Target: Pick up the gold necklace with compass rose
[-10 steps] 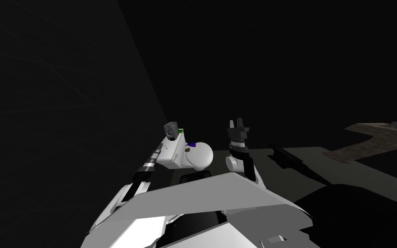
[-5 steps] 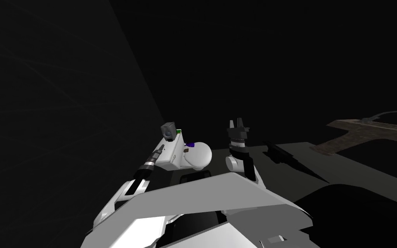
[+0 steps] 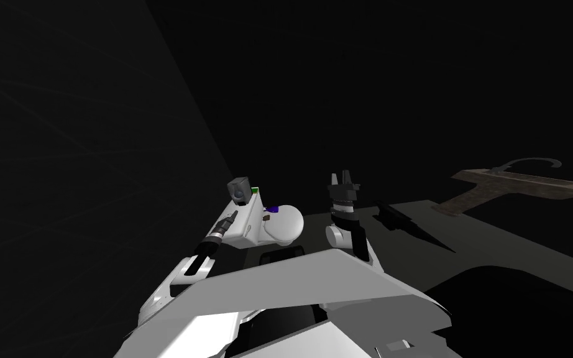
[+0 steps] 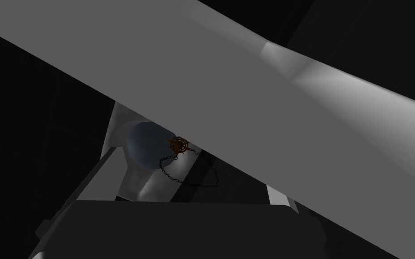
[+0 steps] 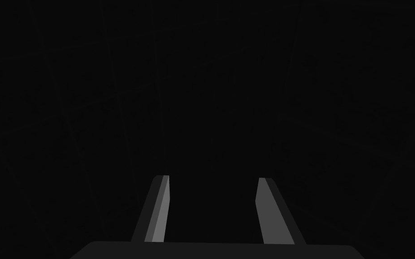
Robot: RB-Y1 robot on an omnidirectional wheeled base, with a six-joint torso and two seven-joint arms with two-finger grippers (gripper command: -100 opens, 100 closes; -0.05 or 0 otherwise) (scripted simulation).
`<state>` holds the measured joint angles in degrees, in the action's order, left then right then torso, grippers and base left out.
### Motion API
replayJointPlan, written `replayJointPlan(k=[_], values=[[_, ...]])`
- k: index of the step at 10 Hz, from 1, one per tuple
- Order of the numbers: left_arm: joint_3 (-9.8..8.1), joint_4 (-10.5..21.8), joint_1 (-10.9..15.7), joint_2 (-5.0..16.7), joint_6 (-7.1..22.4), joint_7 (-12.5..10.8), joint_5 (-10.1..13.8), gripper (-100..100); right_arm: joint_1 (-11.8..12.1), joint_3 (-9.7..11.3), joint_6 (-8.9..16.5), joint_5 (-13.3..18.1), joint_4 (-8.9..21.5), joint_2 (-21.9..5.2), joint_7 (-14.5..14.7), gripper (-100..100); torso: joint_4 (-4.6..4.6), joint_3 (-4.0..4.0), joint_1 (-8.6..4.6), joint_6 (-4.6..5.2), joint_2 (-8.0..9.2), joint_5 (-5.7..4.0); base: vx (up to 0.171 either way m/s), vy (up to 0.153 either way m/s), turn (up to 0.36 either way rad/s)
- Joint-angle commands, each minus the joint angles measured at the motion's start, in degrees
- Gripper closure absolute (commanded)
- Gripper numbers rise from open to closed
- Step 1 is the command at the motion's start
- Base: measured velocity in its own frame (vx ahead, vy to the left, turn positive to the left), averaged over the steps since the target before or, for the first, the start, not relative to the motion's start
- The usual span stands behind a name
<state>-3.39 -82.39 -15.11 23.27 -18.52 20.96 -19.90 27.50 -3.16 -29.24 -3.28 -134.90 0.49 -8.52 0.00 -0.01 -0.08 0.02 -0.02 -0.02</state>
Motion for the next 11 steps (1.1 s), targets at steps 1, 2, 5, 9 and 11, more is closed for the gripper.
replayJointPlan(k=[1, 2, 5, 9, 11], values=[[0.00, 0.0, 0.0, 0.0, 0.0, 0.0, 0.0, -100, 0.0, 0.0, 0.0, 0.0, 0.0, 0.0, 0.0, 0, 0.00, 0.00, 0.00, 0.00, 0.00, 0.00, -0.002, -0.013, -0.013], [0.03, 0.1, 0.1, 0.0, 0.1, 0.2, -0.1, 0, 0.0, 0.0, 0.0, 0.0, 0.0, 0.0, 0.0, 0, 0.00, 0.00, 0.03, -0.02, 0.00, 0.00, 0.000, 0.000, 0.000], [0.02, 0.1, 0.1, 0.0, 0.1, 0.2, -0.1, 100, 0.0, 0.0, 0.0, 0.0, 0.0, 0.0, 0.0, 0, 0.00, 0.00, 0.08, -0.02, 0.00, 0.01, 0.000, 0.000, 0.000], [0.03, 0.1, 0.0, 0.0, 0.1, 0.1, -0.1, 0, 0.0, 0.0, 0.0, 0.0, 0.0, 0.0, 0.0, 0, 0.01, 0.00, 0.08, -0.02, 0.00, 0.01, 0.000, 0.000, 0.000], [0.03, 0.1, 0.0, 0.0, 0.1, 0.1, -0.1, 0, 0.0, 0.0, 0.0, 0.0, 0.0, 0.0, 0.0, 0, 0.01, 0.01, 0.08, -0.02, 0.00, 0.01, 0.000, 0.000, 0.000]])
